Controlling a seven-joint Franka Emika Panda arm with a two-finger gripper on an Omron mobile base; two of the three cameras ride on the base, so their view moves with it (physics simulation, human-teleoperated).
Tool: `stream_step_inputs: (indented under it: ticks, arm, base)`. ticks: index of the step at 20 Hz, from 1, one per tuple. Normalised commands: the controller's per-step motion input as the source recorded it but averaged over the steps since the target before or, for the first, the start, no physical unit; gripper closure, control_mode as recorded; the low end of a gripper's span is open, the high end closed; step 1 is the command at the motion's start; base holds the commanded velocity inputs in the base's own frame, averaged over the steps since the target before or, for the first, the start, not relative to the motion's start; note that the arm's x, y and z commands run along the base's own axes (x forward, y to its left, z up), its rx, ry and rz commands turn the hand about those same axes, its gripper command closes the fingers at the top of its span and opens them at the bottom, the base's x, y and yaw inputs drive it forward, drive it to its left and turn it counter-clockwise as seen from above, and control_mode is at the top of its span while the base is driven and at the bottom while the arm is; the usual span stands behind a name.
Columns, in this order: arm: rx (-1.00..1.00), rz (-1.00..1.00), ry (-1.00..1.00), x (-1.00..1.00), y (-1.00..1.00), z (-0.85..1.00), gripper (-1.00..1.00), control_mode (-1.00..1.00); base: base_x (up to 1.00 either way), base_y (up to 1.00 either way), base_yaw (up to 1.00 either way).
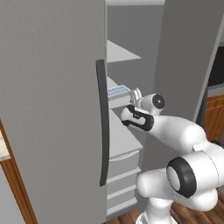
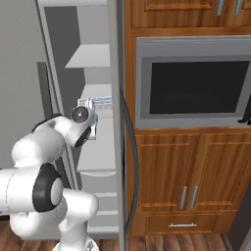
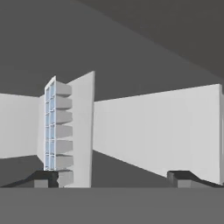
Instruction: The ice cube tray has been filled with water. Take the tray and place it in the freezer to make ice. Close the freezer door after placing the tray.
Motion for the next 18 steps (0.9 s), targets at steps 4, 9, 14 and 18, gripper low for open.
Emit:
stream_step_inputs:
  ticks: [4,9,14,18]
  arm:
    - [0.00,0.00,-0.06,-1.00,0.00,0.73,-1.00,-1.00]
    - [0.00,0.00,0.03,-1.00,-0.04,0.74,-1.00,-1.00]
    - [0.00,0.00,0.21,-1.00,-0.04,0.71,-1.00,-1.00]
    - [0.00,0.00,0.29,-0.99,0.00,0.62,-1.00,-1.00]
  base:
    - [0.00,0.00,0.00]
    - [0.00,0.00,0.00]
    - [0.00,0.00,0.00]
    - [0.00,0.00,0.00]
